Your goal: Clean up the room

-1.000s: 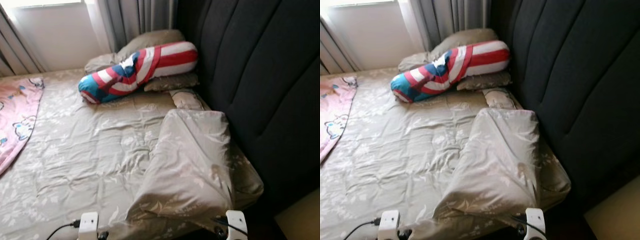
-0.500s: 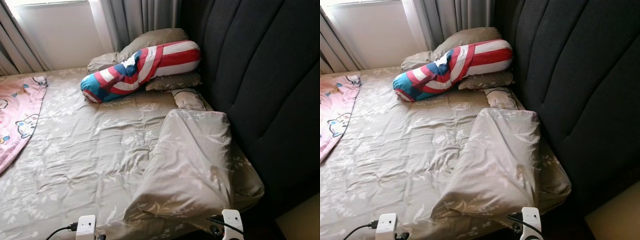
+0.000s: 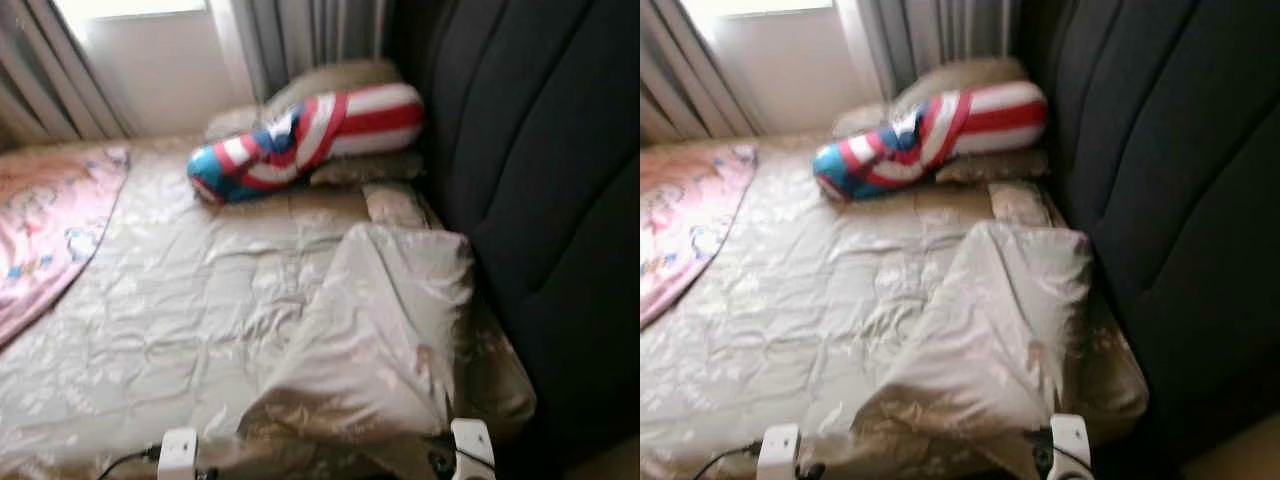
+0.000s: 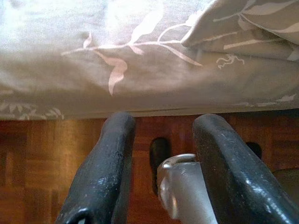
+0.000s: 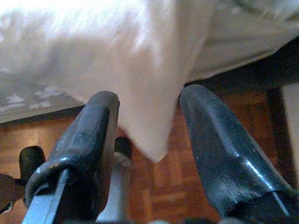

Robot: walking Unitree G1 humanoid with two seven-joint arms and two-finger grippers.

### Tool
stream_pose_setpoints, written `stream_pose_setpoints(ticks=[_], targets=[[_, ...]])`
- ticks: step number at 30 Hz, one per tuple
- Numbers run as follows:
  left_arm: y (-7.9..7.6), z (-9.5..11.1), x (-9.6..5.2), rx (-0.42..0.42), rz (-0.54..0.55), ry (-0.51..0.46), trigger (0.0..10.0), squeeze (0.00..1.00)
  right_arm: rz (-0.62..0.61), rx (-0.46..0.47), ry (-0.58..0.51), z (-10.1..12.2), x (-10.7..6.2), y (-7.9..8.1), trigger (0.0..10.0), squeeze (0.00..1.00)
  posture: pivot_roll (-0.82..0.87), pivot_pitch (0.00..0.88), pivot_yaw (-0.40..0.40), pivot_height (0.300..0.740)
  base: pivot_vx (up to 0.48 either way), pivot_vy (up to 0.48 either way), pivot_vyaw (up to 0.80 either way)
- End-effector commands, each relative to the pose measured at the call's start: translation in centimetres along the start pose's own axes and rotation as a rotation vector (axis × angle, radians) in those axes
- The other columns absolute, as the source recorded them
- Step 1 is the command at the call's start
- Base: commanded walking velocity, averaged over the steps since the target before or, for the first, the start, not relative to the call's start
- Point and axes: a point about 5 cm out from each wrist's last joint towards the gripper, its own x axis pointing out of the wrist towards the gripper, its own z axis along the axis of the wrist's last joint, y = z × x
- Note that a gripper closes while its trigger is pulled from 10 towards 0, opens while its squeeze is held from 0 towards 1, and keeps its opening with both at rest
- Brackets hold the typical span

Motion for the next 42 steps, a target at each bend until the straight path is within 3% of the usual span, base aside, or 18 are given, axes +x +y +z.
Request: stream_pose_setpoints(ticks=[1,5,18,32,42], targets=[[0.3,-0.2,-0.1,0.016,-0.002,0.004,10.0,0.0,0.005,0.015,-0.003,0.1,0.1,0.4,10.0,0.0,0.01,0.0,-0.006,0.74,0.0,0.0,0.0],[0.1,0.4,0.0,0.016,-0.013,-0.027,10.0,0.0,0.005,0.016,-0.009,0.2,0.1,0.5,10.0,0.0,0.01,0.002,-0.006,0.74,0.0,0.0,0.0],[-1.3,6.2,0.6,0.054,-0.092,-0.269,10.0,0.0,0.018,0.032,-0.11,2.4,0.4,0.7,10.0,0.0,0.0,0.002,-0.012,0.74,0.0,0.0,0.0],[-3.4,8.2,0.3,0.039,-0.154,-0.417,10.0,0.0,0.014,0.021,-0.131,2.8,0.4,0.9,10.0,0.0,0.0,0.005,-0.023,0.74,0.054,0.0,0.0],[-3.8,9.5,-0.4,0.056,-0.181,-0.541,10.0,0.0,-0.045,0.08,-0.378,7.2,0.2,-0.2,10.0,0.0,-0.03,0.0,-0.029,0.74,0.28,0.0,0.0]])
